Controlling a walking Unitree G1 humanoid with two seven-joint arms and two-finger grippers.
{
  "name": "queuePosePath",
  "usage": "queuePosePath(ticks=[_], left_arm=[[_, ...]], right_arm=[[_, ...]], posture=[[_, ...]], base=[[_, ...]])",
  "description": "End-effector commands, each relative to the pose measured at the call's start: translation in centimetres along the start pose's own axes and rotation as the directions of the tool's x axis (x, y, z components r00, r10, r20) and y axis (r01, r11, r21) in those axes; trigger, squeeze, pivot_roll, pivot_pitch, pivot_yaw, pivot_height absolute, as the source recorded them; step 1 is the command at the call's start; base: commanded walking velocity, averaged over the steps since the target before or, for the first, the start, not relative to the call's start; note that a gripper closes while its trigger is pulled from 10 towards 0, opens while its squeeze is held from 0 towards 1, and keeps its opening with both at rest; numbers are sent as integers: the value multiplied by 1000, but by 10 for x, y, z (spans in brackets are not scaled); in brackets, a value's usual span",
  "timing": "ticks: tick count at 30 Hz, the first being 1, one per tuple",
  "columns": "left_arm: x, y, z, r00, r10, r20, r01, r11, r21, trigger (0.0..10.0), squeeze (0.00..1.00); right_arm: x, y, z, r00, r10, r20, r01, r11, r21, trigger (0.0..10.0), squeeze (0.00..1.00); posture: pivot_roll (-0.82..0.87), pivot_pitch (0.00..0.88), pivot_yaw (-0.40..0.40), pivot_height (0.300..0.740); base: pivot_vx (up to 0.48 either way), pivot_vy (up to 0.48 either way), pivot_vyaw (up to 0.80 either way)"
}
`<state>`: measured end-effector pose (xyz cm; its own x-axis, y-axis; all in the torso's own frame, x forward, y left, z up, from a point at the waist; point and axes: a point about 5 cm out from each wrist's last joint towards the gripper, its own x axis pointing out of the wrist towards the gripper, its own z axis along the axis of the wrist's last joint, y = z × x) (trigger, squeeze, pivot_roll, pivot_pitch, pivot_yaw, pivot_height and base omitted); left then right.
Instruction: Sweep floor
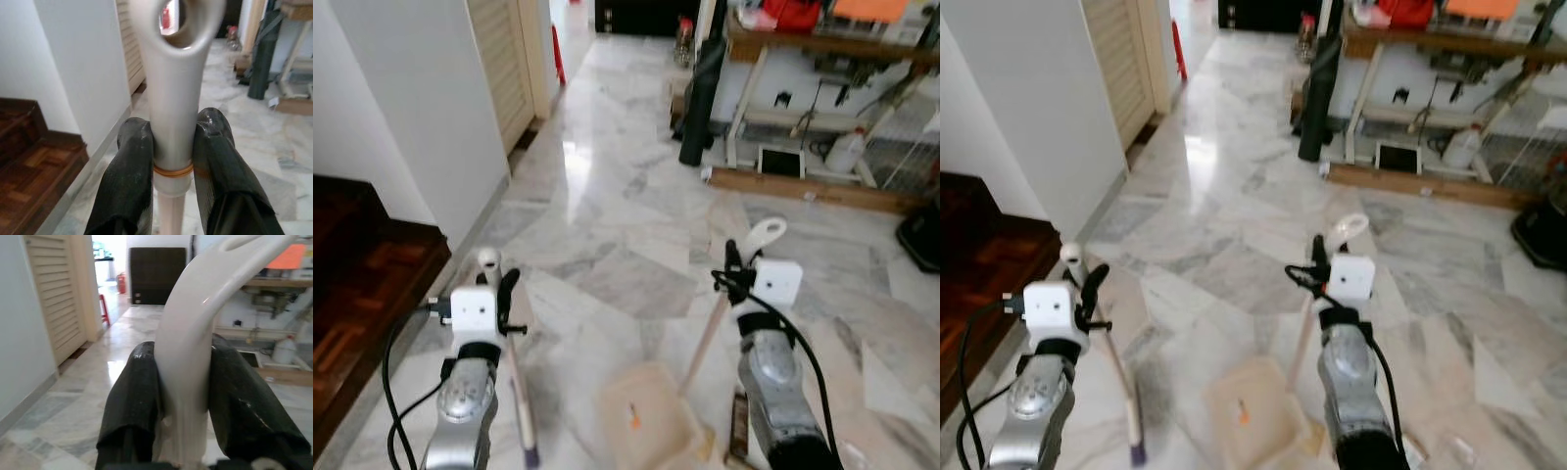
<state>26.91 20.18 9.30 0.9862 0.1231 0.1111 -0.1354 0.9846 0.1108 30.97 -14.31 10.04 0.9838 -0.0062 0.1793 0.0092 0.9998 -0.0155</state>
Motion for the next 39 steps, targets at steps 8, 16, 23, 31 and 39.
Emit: queuePosePath(ticks=[8,16,23,31,39], left_arm=[[4,-4,10,999,-14,43,14,1000,-6,10000,0],[4,-6,10,998,-22,51,23,1000,-19,10000,0],[4,-6,10,998,-24,53,25,999,-23,10000,0],[3,-6,11,998,-25,52,26,999,-27,10000,0],[3,-6,10,999,-22,43,23,999,-37,10000,0]], right_arm=[[3,-1,9,999,-15,44,13,999,30,10000,0],[3,-1,8,999,-15,39,14,999,38,10000,0],[3,-1,8,999,-18,33,17,999,45,10000,0],[3,0,7,1000,-14,21,13,998,54,10000,0],[3,1,6,1000,-14,18,13,999,50,10000,0]], posture=[[87,71,-41,740],[87,73,-42,740],[88,72,-42,740],[89,73,-43,740],[88,74,-42,740]], base=[[325,0,0],[117,0,0],[0,0,0],[0,0,-655],[0,0,-788]])
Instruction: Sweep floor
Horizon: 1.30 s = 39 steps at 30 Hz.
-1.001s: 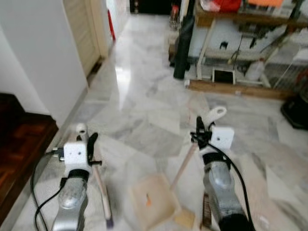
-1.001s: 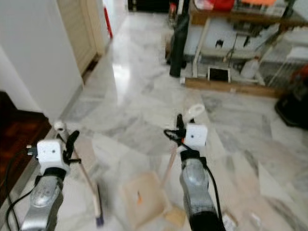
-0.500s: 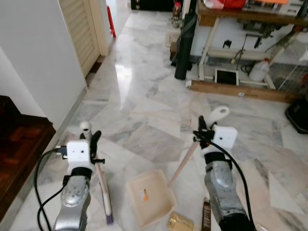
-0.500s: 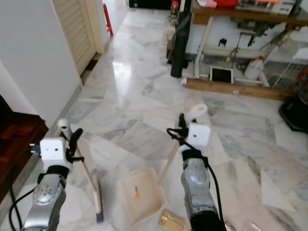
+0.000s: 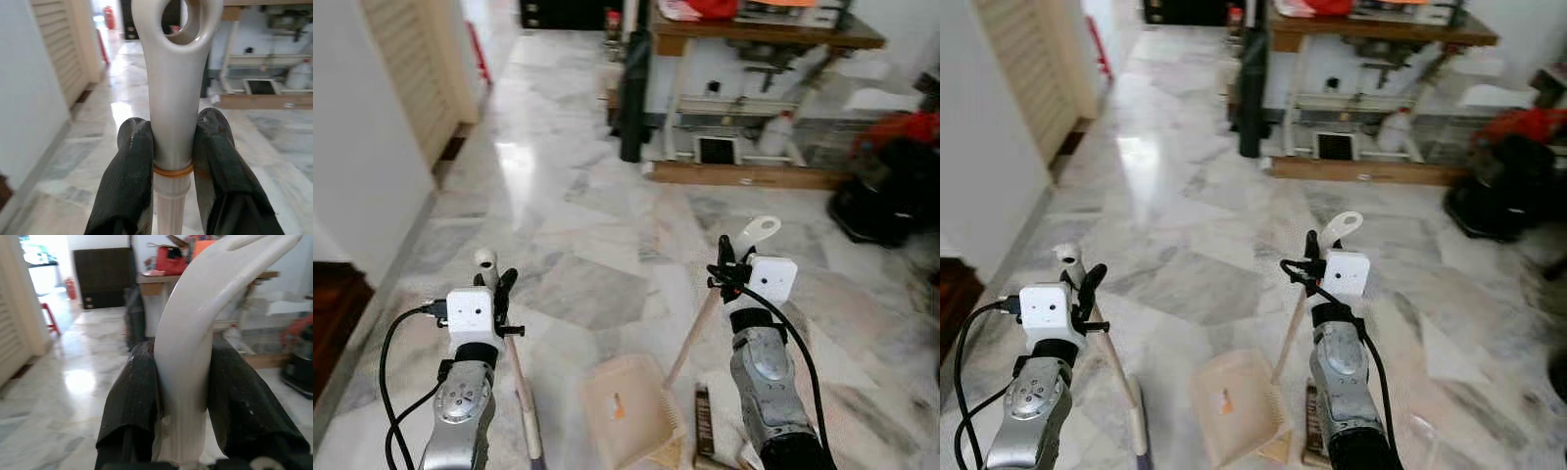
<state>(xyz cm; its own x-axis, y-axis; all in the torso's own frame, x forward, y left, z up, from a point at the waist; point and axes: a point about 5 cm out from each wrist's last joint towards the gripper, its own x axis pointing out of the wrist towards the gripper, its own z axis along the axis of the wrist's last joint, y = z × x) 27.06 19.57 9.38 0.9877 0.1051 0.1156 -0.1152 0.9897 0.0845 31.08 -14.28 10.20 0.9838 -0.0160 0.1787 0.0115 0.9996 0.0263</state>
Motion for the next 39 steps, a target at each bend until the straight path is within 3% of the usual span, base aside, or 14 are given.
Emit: queuePosePath(ticks=[1,9,20,39], left_arm=[[2,0,8,999,-5,36,6,1000,-8,10000,0],[3,0,8,999,-6,35,6,1000,-12,10000,0],[3,0,8,999,-6,35,6,1000,-14,10000,0],[3,1,9,999,-8,37,8,1000,-9,10000,0]], right_arm=[[2,0,4,1000,-3,19,3,1000,9,10000,0],[2,1,4,1000,-3,16,2,1000,8,10000,0],[2,2,4,1000,-3,16,3,1000,6,10000,0],[2,-1,4,1000,-16,17,16,1000,0,10000,0]], posture=[[88,74,-42,740],[90,74,-42,740],[91,74,-41,740],[93,72,-39,740]], base=[[0,0,-788],[0,0,-787],[0,415,-783],[0,0,-784]])
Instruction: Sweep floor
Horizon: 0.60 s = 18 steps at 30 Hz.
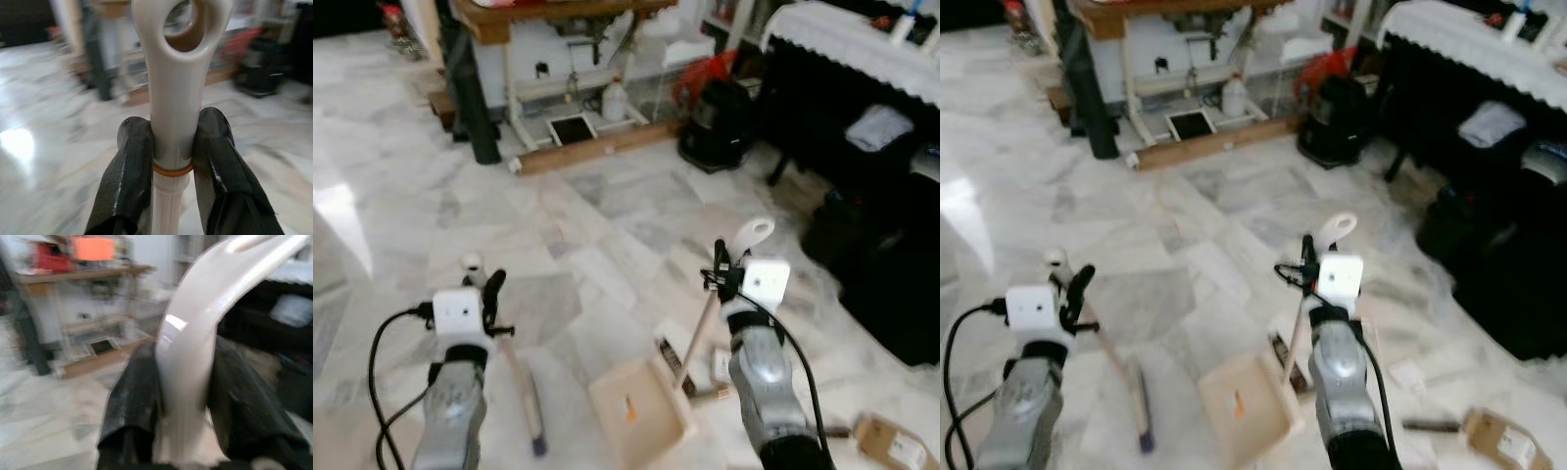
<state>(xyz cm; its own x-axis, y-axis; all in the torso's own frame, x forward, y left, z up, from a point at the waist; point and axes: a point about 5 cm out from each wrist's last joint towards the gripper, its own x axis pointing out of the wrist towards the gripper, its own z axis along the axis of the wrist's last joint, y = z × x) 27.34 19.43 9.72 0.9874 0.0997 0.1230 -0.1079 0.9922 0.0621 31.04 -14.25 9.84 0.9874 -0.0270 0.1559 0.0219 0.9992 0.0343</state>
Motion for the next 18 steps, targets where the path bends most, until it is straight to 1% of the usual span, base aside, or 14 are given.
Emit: queuePosePath(ticks=[1,7,12,18], left_arm=[[0,2,6,1000,-4,29,3,1000,15,10000,0],[1,2,6,1000,-2,30,2,1000,7,10000,0],[1,2,6,1000,0,30,0,1000,7,10000,0],[2,2,7,999,-1,35,0,1000,11,10000,0]], right_arm=[[3,-1,8,999,-5,40,5,1000,-6,10000,0],[4,-2,8,999,-12,41,12,1000,-11,10000,0],[4,-3,8,999,-14,41,14,1000,-11,10000,0],[4,-4,8,999,-14,42,15,1000,-15,10000,0]], posture=[[93,72,-39,740],[92,75,-38,740],[93,76,-38,740],[92,79,-39,740]], base=[[0,0,-781],[0,0,-783],[0,370,-781],[0,0,-781]])
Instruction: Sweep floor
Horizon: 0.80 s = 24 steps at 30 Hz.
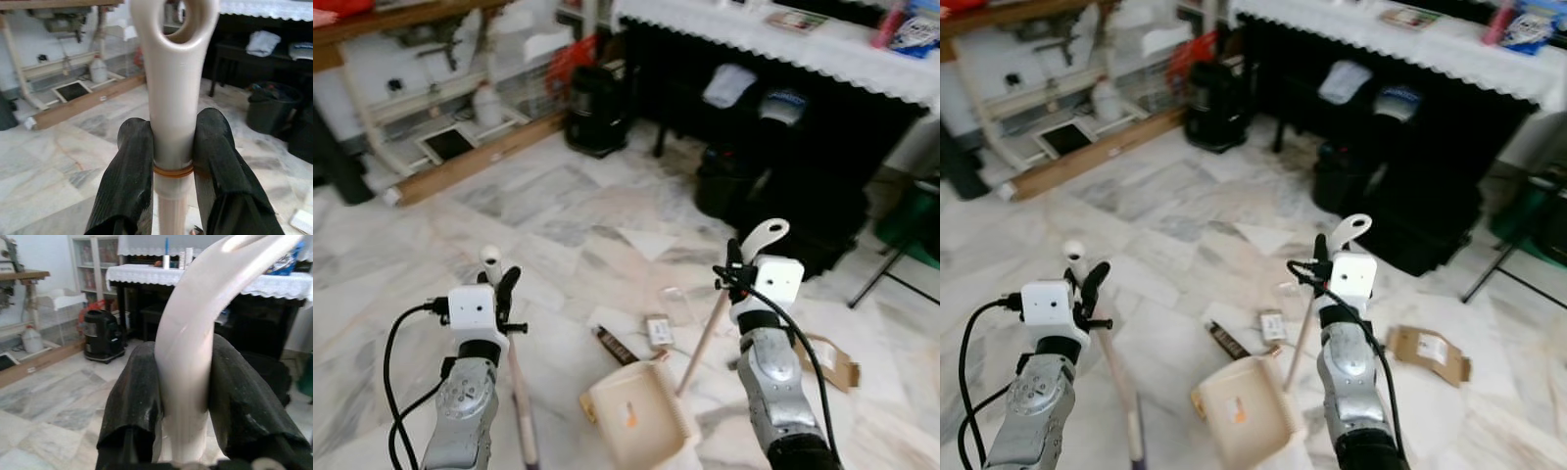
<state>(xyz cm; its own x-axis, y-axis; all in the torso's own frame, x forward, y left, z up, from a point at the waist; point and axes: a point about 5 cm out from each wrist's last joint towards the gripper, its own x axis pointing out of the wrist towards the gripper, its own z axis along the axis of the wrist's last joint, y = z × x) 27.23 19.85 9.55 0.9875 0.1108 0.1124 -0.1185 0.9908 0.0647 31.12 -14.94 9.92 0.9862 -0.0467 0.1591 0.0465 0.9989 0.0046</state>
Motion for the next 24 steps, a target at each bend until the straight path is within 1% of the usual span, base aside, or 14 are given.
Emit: queuePosePath(ticks=[1,16,21,24], left_arm=[[3,-2,9,999,-10,47,10,1000,6,10000,0],[3,-1,10,999,-5,49,5,1000,2,10000,0],[3,-1,10,999,-5,49,5,1000,1,10000,0],[3,-1,10,999,-8,53,8,1000,3,10000,0]], right_arm=[[3,3,8,999,4,38,-5,1000,18,10000,0],[3,3,8,999,2,41,-3,1000,17,10000,0],[4,3,9,999,3,44,-3,1000,19,10000,0],[4,3,8,999,2,44,-3,1000,16,10000,0]], posture=[[92,79,-39,740],[94,72,-38,740],[93,68,-37,740],[92,64,-36,740]], base=[[0,0,-781],[0,0,-781],[0,428,-781],[0,90,-781]])
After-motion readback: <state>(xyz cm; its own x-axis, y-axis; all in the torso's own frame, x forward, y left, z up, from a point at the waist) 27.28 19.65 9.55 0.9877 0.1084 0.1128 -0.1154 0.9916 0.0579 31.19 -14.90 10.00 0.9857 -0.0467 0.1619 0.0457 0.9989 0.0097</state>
